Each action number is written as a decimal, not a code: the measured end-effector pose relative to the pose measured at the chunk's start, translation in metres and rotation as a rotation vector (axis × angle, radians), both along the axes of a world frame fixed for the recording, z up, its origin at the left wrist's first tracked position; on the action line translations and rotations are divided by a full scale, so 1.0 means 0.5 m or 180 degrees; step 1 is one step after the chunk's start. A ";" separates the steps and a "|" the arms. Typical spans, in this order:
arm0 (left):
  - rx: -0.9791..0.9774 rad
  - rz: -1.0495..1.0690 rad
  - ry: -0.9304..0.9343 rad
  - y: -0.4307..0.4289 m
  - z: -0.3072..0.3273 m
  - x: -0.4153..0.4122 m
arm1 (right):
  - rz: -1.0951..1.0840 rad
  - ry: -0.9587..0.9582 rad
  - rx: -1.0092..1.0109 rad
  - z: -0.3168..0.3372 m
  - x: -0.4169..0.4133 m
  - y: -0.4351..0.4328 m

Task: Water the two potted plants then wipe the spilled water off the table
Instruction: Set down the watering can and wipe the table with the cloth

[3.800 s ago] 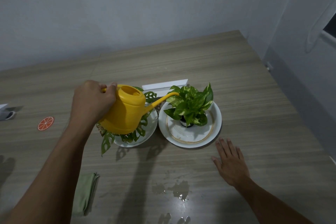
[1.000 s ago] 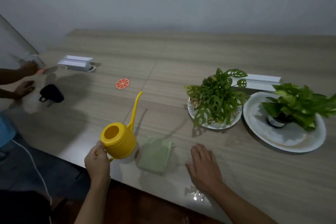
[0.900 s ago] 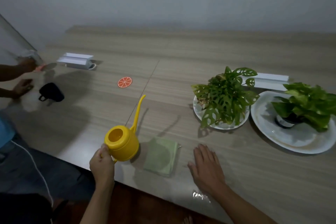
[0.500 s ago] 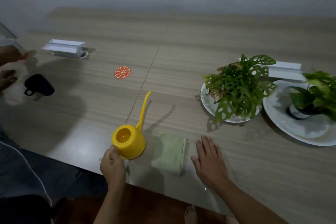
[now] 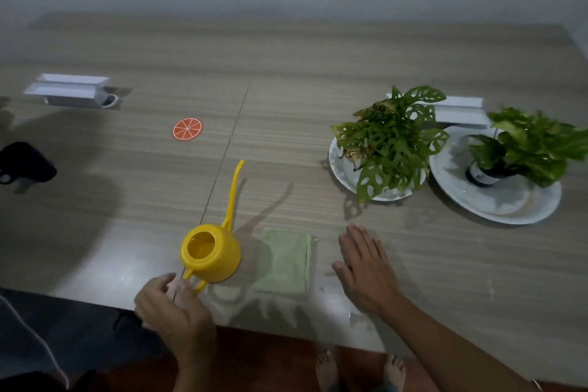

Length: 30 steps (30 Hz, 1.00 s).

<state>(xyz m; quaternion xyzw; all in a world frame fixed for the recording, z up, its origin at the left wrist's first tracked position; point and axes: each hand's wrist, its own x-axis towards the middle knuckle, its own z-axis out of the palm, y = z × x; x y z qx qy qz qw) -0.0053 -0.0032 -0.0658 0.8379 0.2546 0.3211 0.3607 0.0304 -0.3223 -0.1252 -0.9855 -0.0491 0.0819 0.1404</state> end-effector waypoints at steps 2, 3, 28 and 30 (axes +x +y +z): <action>0.0347 -0.0806 -0.0056 -0.065 0.008 0.011 | -0.0037 0.0031 -0.0048 0.009 -0.009 -0.031; 0.0465 -0.1217 0.0025 -0.103 0.007 0.023 | -0.0066 0.0050 -0.0073 0.014 -0.012 -0.045; 0.1907 -0.2430 0.2042 -0.253 -0.161 0.143 | -0.0775 0.0237 -0.0267 -0.004 -0.086 -0.255; 0.1866 -0.2211 0.2168 -0.259 -0.165 0.090 | -0.0946 0.0238 -0.0282 -0.012 -0.102 -0.299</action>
